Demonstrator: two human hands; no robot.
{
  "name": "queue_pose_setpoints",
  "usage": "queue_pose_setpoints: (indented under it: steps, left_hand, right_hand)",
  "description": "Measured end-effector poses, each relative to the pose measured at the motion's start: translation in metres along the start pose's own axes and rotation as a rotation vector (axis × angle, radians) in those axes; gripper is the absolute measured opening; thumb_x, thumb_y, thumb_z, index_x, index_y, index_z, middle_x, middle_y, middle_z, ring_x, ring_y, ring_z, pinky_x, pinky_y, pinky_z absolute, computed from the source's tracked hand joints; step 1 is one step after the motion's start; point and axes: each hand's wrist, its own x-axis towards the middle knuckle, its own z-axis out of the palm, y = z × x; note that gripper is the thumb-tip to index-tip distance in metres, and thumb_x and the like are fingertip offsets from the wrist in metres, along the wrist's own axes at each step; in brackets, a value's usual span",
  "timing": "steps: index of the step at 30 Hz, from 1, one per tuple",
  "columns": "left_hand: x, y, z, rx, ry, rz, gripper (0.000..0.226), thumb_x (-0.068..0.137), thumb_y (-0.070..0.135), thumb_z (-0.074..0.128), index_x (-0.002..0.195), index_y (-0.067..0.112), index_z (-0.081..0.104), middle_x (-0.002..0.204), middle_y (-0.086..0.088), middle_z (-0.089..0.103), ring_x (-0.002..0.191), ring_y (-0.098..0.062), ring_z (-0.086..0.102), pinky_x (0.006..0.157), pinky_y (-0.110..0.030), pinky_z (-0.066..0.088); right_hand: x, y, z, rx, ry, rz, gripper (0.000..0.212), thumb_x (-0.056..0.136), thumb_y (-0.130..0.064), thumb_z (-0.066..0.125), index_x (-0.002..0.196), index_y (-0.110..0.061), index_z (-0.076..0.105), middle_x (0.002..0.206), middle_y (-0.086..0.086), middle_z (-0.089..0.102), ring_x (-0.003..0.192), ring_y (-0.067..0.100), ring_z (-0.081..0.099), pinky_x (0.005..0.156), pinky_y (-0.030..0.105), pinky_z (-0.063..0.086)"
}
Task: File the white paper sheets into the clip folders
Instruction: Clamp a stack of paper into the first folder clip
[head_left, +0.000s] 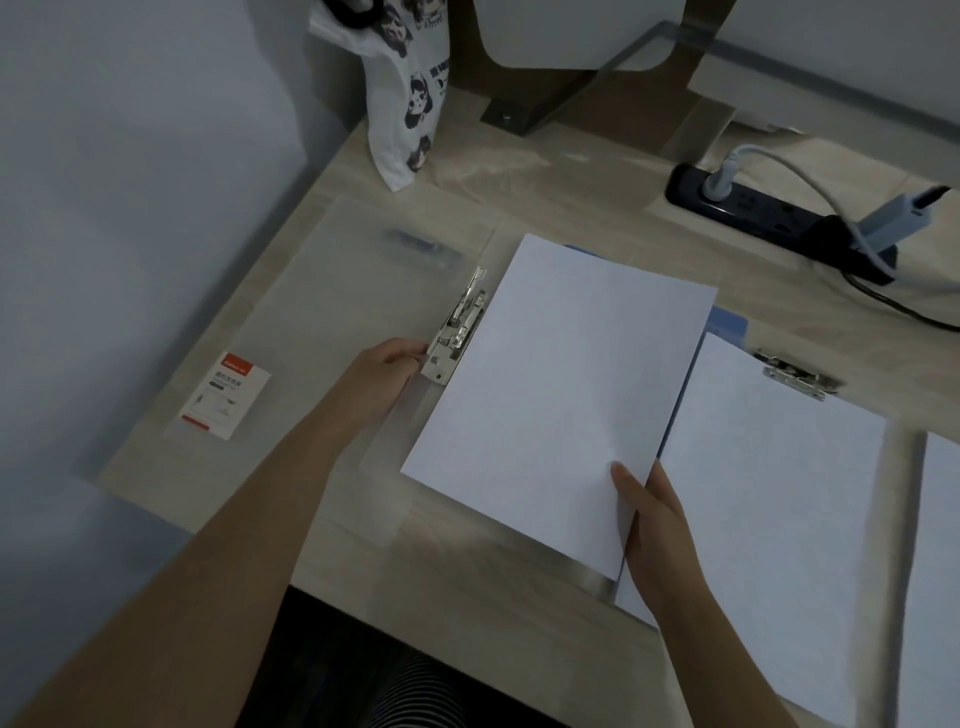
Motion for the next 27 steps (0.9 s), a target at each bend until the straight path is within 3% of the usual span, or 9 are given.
queue_pose_setpoints:
  steps: [7,11,16,21,27]
  left_hand:
    - [0.000,-0.001,0.001,-0.023,0.003,-0.003,0.029,0.089,0.010,0.044,0.102,0.026,0.064,0.100,0.004,0.066,0.095,-0.012,0.059,0.090,-0.031,0.045]
    - [0.000,-0.001,0.002,-0.035,-0.005,-0.005,0.030,0.091,0.007,0.041,0.102,0.025,0.062,0.093,0.010,0.063,0.083,-0.004,0.056,0.072,-0.023,0.044]
    - [0.002,-0.003,0.000,-0.017,-0.003,-0.021,0.031,0.088,0.009,0.043,0.097,0.030,0.065,0.106,0.000,0.068,0.108,-0.021,0.061,0.097,-0.040,0.045]
    - [0.003,-0.006,0.000,-0.001,-0.004,-0.011,0.033,0.088,0.007,0.042,0.102,0.026,0.065,0.107,-0.001,0.067,0.109,-0.022,0.060,0.099,-0.042,0.044]
    - [0.003,-0.008,-0.003,-0.017,-0.026,-0.013,0.034,0.086,0.011,0.043,0.089,0.036,0.065,0.097,-0.010,0.065,0.085,-0.019,0.054,0.078,-0.033,0.041]
  right_hand:
    - [-0.002,0.003,-0.004,-0.004,-0.023,0.000,0.028,0.092,-0.017,0.050,0.116,-0.029,0.057,0.109,-0.008,0.070,0.096,0.013,0.068,0.069,0.024,0.056]
    - [-0.003,0.003,-0.004,-0.007,-0.037,0.001,0.028,0.092,-0.018,0.050,0.116,-0.029,0.058,0.110,-0.009,0.070,0.098,0.013,0.068,0.072,0.026,0.055]
    - [-0.001,0.004,0.002,-0.030,0.004,0.007,0.036,0.092,-0.019,0.051,0.128,-0.022,0.052,0.120,0.002,0.065,0.106,0.024,0.062,0.087,0.040,0.052]
    - [0.002,0.008,0.007,-0.049,0.040,0.008,0.037,0.092,-0.022,0.050,0.129,-0.024,0.050,0.125,0.002,0.061,0.110,0.027,0.059,0.094,0.047,0.048]
    - [0.001,0.010,0.014,-0.052,-0.017,0.009,0.028,0.093,-0.017,0.049,0.114,-0.032,0.058,0.114,-0.002,0.068,0.103,0.022,0.065,0.074,0.032,0.055]
